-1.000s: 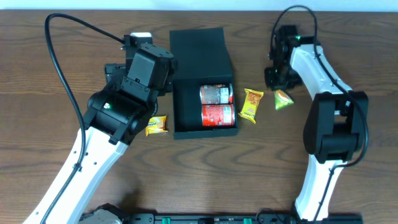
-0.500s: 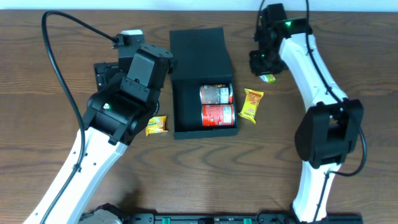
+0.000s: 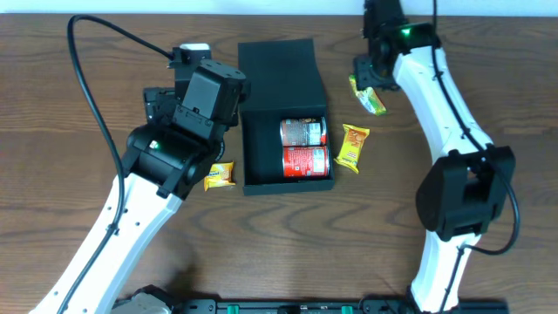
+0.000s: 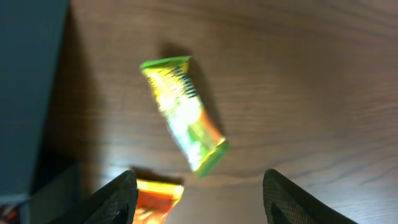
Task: Pack container
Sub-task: 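Lift the green packet with the right gripper and carry it toward the box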
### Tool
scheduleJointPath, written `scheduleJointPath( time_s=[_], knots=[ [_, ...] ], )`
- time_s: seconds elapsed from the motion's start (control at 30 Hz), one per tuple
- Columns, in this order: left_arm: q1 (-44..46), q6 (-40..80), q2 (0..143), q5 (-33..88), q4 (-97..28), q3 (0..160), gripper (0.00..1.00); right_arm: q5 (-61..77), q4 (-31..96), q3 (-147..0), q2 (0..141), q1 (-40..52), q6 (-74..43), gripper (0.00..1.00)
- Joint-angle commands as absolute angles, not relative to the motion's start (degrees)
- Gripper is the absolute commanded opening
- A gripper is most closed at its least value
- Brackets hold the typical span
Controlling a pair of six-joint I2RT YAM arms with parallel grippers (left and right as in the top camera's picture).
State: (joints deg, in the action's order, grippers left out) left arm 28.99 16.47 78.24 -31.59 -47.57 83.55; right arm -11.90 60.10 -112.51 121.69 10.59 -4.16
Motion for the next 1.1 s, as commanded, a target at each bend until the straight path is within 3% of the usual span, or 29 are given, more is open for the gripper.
scheduleJointPath(
  time_s=[0.0, 0.3, 1.07],
  knots=[
    [28.84, 16.29, 78.3, -30.35, -47.55, 84.53, 0.95, -9.17, 59.05, -113.4, 125.34, 8.82, -0.4, 0.64],
    [28.84, 16.32, 78.3, -28.82, -47.55, 84.53, 0.96, 3.29, 58.46, -113.4, 131.59, 5.78, -0.14, 0.62],
    [28.86, 16.32, 78.3, -28.45, -47.99, 84.53, 0.95, 3.03, 51.46, -113.23, 135.39, 5.32, 2.44, 0.58]
  ],
)
